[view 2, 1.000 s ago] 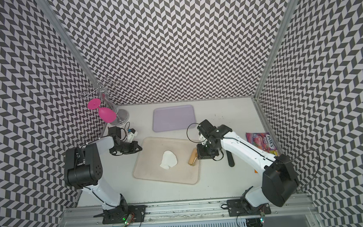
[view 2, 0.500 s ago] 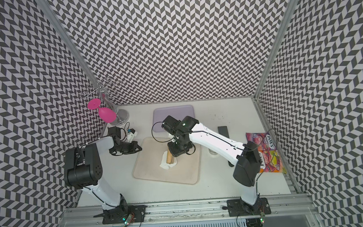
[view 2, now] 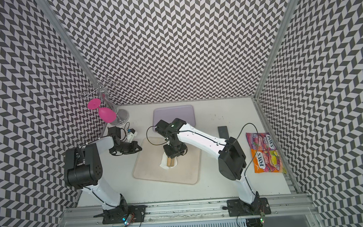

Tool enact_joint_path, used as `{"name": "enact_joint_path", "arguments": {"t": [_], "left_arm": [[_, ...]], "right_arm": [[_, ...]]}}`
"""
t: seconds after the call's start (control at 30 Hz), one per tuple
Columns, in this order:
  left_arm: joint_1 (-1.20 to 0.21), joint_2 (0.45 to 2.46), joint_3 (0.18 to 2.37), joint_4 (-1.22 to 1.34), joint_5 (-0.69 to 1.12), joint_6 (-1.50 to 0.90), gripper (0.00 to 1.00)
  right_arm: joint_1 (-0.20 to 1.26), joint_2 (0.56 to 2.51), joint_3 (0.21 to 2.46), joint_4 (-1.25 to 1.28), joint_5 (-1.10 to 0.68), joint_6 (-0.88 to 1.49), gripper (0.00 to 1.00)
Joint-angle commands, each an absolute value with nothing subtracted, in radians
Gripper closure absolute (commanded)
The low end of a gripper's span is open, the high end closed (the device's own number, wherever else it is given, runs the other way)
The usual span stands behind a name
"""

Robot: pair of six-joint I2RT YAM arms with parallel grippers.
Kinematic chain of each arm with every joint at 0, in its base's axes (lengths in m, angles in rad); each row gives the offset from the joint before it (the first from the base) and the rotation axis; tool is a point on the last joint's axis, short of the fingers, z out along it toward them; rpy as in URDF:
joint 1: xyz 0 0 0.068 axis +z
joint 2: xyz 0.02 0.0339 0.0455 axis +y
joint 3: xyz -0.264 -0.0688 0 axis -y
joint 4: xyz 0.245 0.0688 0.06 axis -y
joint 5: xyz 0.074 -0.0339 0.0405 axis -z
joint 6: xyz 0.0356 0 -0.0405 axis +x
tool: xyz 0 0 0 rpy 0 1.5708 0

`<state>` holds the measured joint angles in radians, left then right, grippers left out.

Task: Roll out the dumpling wrappers from the dough
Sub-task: Flatten out the dough on the work surface.

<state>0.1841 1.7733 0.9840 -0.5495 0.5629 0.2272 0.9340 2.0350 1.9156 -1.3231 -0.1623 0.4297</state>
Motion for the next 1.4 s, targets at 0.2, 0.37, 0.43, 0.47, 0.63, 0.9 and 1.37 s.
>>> {"name": "enact_joint_path", "arguments": {"t": [0.2, 0.37, 0.43, 0.47, 0.63, 0.9, 1.37], "left_arm": [[0.194, 1.759, 0.982, -0.567, 0.590, 0.244, 1.00], [0.194, 1.757, 0.983, -0.568, 0.592, 0.244, 1.00], [0.194, 1.756, 0.983, -0.568, 0.592, 0.245, 1.00], [0.195, 1.757, 0.982, -0.567, 0.592, 0.245, 1.00], [0.195, 1.759, 0.983, -0.566, 0.592, 0.245, 1.00], [0.196, 1.758, 0.983, -0.566, 0.589, 0.245, 1.00], [0.197, 1.756, 0.984, -0.566, 0.586, 0.243, 1.00]], "right_arm": [[0.907, 1.974, 1.717, -1.270, -0.199, 0.440, 1.00], [0.818, 1.909, 1.536, -1.216, -0.218, 0.448, 1.00], [0.784, 1.888, 1.472, -1.203, -0.219, 0.437, 1.00], [0.773, 1.882, 1.448, -1.202, -0.217, 0.431, 1.00], [0.749, 1.861, 1.326, -1.185, -0.212, 0.407, 1.00], [0.704, 1.808, 1.150, -1.154, -0.188, 0.405, 1.00], [0.639, 1.736, 1.052, -1.166, -0.124, 0.420, 1.00]]}}
